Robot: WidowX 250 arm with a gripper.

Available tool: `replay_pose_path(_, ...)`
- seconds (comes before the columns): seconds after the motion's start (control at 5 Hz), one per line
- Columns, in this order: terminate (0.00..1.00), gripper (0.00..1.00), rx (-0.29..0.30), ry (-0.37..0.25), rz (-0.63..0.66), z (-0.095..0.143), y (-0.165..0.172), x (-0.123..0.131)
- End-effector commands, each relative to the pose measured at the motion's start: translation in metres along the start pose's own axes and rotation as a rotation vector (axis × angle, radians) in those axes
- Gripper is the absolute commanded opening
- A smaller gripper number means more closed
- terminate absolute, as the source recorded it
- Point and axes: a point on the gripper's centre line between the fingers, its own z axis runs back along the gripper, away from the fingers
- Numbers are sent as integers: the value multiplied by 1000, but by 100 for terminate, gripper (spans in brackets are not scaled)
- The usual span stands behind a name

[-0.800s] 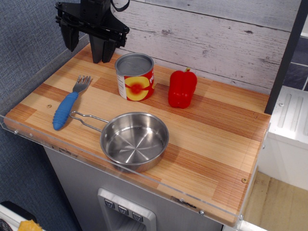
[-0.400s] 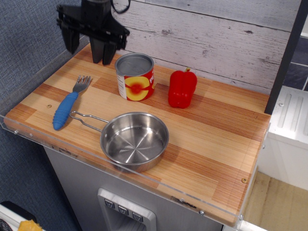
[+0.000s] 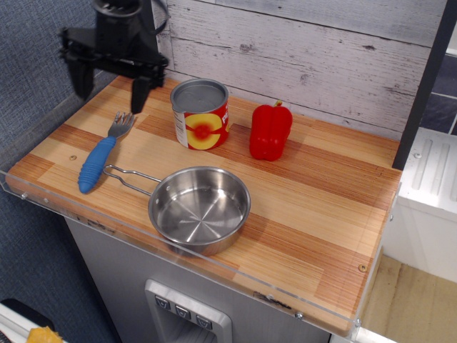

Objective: Move the blue handled object to the right side of the pot

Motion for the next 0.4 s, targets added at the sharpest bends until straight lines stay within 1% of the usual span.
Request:
replay_pose_path(0.0,0,100,-39,-15,7,-21,17,10)
replay_pose_path(0.2,0,100,-58,-6,-2,-33,18,5)
